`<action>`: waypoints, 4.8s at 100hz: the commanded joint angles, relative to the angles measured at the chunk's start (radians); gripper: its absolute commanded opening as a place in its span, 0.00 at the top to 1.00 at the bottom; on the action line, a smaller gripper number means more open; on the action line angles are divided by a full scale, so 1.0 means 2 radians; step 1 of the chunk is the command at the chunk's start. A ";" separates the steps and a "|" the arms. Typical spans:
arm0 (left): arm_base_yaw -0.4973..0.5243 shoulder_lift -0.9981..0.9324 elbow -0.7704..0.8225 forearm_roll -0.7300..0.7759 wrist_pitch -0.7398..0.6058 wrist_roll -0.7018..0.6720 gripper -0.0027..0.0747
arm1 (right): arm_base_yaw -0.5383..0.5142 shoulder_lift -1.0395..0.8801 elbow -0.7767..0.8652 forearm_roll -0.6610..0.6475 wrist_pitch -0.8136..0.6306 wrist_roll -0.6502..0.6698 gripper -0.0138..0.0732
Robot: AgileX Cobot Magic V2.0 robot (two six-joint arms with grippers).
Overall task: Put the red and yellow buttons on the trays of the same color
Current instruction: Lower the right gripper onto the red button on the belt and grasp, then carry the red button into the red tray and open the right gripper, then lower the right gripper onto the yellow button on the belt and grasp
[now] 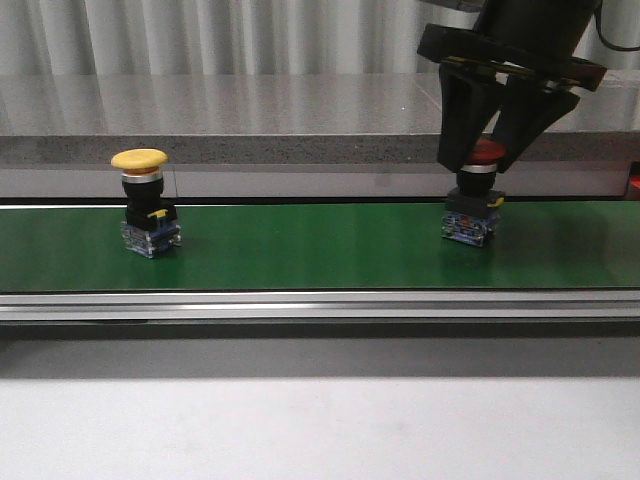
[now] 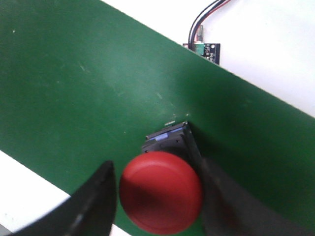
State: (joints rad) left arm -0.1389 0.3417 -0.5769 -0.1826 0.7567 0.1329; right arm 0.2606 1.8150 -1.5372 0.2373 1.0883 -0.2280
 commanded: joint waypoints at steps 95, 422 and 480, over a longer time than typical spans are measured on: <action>-0.005 0.004 -0.013 -0.007 -0.033 0.001 0.99 | -0.326 -0.079 -0.014 0.008 -0.080 -0.008 0.74; -0.005 0.004 -0.013 -0.007 -0.033 0.001 0.99 | -0.002 -0.147 0.066 0.028 -0.023 -0.040 0.16; -0.005 0.004 -0.013 -0.007 -0.033 0.001 0.99 | 0.003 -0.046 0.037 -0.035 -0.027 -0.138 0.50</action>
State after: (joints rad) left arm -0.1389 0.3417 -0.5769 -0.1826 0.7567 0.1329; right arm 0.2673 1.7695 -1.4327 0.1651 1.0615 -0.4901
